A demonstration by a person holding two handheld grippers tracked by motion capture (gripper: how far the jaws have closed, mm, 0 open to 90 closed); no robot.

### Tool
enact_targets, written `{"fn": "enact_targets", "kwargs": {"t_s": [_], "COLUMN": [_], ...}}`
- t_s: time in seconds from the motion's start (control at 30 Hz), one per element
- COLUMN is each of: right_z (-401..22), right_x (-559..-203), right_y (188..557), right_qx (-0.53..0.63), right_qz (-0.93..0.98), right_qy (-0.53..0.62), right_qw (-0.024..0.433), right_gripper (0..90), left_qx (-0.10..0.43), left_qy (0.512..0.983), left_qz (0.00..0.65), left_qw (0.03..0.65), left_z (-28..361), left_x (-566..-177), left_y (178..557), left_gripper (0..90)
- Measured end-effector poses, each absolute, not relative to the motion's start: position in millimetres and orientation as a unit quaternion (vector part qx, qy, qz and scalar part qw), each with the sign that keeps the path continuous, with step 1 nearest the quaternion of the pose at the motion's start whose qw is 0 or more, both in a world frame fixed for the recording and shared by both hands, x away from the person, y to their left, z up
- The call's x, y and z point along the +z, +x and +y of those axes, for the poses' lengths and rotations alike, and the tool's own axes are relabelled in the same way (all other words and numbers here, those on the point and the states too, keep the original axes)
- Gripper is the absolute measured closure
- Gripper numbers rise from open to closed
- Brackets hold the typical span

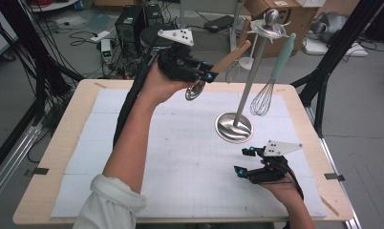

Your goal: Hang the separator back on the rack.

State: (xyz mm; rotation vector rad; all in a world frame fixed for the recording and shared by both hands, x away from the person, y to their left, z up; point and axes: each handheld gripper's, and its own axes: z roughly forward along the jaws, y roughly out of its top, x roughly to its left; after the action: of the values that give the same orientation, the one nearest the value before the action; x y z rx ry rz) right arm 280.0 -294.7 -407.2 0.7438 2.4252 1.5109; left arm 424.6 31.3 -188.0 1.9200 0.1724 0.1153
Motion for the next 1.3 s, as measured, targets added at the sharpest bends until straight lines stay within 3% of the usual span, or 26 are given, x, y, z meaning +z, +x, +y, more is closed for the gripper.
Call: {"fn": "enact_targets", "kwargs": {"t_s": [0.53,1.3], "right_z": [-295.2,-296.9], "right_x": [-407.2,-407.4], "right_y": [281.1,280.6], "right_qx": [0.512,0.513], "right_qz": [0.816,0.816], "right_qy": [0.250,0.251], "right_qw": [0.092,0.089], "right_gripper": [24.6,24.6], "left_qx": [0.069,0.079], "left_qy": [0.813,0.824], "left_qz": [0.086,0.109], "left_qw": [0.572,0.550], "left_z": [27.2,13.5], "left_x": [-167.4,-177.2], "left_y": [437.0,446.9], "left_gripper": [69.1,69.0]}}
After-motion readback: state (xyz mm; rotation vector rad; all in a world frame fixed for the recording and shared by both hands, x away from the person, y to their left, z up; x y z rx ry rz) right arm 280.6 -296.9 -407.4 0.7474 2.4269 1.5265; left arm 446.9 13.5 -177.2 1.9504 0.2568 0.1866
